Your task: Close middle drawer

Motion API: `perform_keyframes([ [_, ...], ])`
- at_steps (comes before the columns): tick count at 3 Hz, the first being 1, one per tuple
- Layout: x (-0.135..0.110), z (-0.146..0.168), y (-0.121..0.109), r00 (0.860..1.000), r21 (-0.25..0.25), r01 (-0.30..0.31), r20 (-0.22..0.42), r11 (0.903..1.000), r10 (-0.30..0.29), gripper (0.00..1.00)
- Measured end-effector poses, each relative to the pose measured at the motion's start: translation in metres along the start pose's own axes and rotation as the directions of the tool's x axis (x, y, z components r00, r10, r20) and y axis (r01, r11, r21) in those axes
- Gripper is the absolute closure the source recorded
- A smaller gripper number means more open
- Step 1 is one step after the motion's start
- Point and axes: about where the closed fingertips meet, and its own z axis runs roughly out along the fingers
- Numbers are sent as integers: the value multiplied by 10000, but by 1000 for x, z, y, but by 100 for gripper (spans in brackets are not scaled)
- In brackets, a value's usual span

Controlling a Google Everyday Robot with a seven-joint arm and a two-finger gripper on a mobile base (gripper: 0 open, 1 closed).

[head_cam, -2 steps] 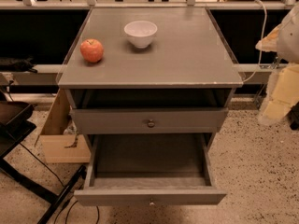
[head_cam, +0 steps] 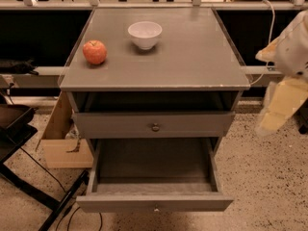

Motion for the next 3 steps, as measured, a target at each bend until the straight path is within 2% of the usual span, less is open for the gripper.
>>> perform_keyframes([
  [1, -2, 69, 20, 9995, -240, -30, 305, 9997, 37, 0],
  [3, 13, 217, 81, 9985, -873, -342, 391, 9956, 377, 0],
])
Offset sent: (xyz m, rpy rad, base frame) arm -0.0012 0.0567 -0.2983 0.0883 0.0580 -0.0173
